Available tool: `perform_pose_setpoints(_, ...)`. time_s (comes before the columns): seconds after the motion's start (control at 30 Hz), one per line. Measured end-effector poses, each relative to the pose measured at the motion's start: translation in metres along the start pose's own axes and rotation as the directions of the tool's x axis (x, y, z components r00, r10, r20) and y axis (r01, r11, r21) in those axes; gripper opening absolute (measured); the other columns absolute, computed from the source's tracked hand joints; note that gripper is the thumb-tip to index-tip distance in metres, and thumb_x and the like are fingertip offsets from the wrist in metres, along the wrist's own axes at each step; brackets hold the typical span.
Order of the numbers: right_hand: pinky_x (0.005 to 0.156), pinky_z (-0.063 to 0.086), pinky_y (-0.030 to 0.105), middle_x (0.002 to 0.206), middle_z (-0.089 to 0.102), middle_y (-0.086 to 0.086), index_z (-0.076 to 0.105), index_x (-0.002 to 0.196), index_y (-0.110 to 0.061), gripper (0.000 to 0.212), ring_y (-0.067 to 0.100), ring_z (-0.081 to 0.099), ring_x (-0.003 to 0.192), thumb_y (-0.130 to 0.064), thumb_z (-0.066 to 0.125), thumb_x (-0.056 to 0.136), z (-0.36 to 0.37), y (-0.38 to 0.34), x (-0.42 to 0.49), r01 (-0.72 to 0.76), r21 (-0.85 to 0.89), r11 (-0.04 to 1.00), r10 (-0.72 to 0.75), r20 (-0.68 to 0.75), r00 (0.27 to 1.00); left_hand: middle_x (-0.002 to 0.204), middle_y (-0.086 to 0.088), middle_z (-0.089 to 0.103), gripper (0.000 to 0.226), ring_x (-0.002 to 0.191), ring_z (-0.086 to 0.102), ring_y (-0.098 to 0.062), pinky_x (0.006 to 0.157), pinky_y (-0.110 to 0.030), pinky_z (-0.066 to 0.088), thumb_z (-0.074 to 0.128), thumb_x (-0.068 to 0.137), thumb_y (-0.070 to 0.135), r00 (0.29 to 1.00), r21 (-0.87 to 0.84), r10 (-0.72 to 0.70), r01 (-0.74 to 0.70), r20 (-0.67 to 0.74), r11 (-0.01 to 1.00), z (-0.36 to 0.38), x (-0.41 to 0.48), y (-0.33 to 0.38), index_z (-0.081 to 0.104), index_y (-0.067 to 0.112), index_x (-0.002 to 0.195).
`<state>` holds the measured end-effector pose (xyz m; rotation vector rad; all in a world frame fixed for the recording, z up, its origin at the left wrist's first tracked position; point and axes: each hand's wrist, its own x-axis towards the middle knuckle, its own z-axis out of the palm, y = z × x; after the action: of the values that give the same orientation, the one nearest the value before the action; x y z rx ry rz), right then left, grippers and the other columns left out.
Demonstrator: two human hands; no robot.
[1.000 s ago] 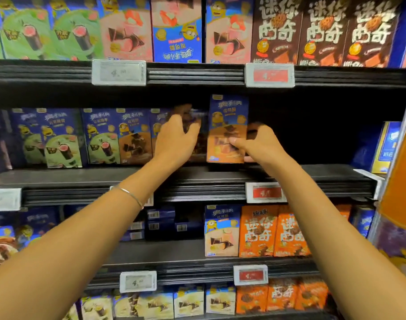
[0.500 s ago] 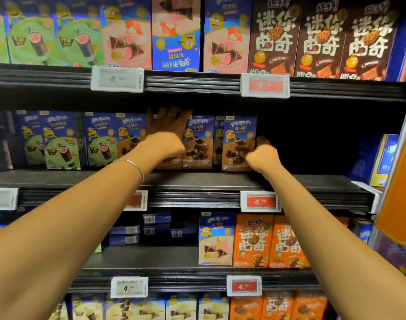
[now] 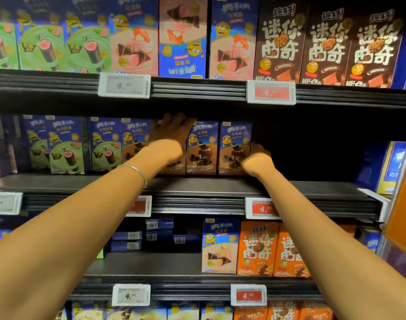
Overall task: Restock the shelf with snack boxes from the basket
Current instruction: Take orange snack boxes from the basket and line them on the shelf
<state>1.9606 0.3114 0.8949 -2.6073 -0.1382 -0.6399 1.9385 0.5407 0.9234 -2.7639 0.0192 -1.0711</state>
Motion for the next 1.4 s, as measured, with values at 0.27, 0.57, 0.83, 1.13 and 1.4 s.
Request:
perform_pose_setpoints(0.27, 0.095, 0.05, 0.036, 0.137, 0.059, 0.016, 0.055, 0.136, -0.009, 0.038, 0.035, 0.06, 0.12, -0.018, 0.059, 0.1, 0.004, -0.002, -0.001, -0.014, 0.062, 0.998, 0.015, -0.014, 1.0, 0.174, -0.001, 0.019, 0.113, 0.159, 0.017, -0.037, 0.125, -0.06, 0.018, 0.084, 0.085, 0.048, 1.0, -0.002, 0.011, -0.011, -0.009, 1.0, 0.003, 0.001, -0.002, 0.006, 0.04, 0.168)
perform_pose_setpoints(0.57, 0.071, 0.047, 0.024, 0.122, 0.065, 0.009, 0.056, 0.126, -0.012, 0.042, 0.018, 0.058, 0.097, -0.028, 0.071, 0.09, -0.005, -0.008, -0.024, -0.032, 0.637, 0.771, 0.199, -0.193, 0.961, 0.168, -0.007, 0.033, 0.095, 0.149, 0.037, -0.036, 0.124, -0.057, 0.032, 0.078, 0.089, 0.041, 0.993, -0.434, -0.047, -0.005, -0.109, 0.901, -0.024, -0.035, -0.007, 0.022, 0.035, 0.166)
perform_pose_setpoints(0.83, 0.098, 0.054, 0.035, 0.124, 0.065, -0.005, 0.057, 0.131, -0.02, 0.04, 0.009, 0.063, 0.114, -0.04, 0.064, 0.097, -0.021, -0.049, -0.104, 0.063, 0.869, 0.491, 0.014, -0.08, 0.997, 0.151, 0.004, 0.056, 0.055, 0.139, 0.051, -0.004, 0.119, -0.034, 0.041, 0.052, 0.109, 0.046, 0.958, -0.944, -0.278, 0.03, -0.067, 0.329, -0.046, -0.121, -0.014, 0.047, 0.02, 0.157)
perform_pose_setpoints(1.13, 0.092, 0.057, 0.042, 0.129, 0.067, 0.015, 0.056, 0.129, -0.015, 0.043, 0.032, 0.066, 0.119, -0.041, 0.061, 0.095, 0.071, -0.022, -0.274, -0.128, 0.982, 0.138, -0.115, 0.144, 0.983, 0.141, -0.012, 0.068, 0.072, 0.134, 0.062, -0.035, 0.099, -0.04, 0.056, 0.048, 0.093, 0.079, 0.951, -0.945, -0.225, 0.142, 0.213, -0.294, 0.029, -0.358, -0.01, 0.06, 0.027, 0.14)
perform_pose_setpoints(1.4, 0.085, 0.051, 0.038, 0.115, 0.075, 0.003, 0.068, 0.11, -0.021, 0.015, 0.02, 0.071, 0.108, -0.027, 0.058, 0.102, 0.244, 0.077, -0.478, -0.837, 0.453, 0.305, 0.314, 0.782, 0.538, 0.124, -0.017, 0.073, 0.063, 0.105, 0.07, -0.028, 0.081, -0.034, 0.052, 0.013, 0.115, 0.043, 0.2, -0.198, -0.031, 0.919, 0.979, -0.34, 0.168, -0.606, 0.014, 0.056, 0.007, 0.145)
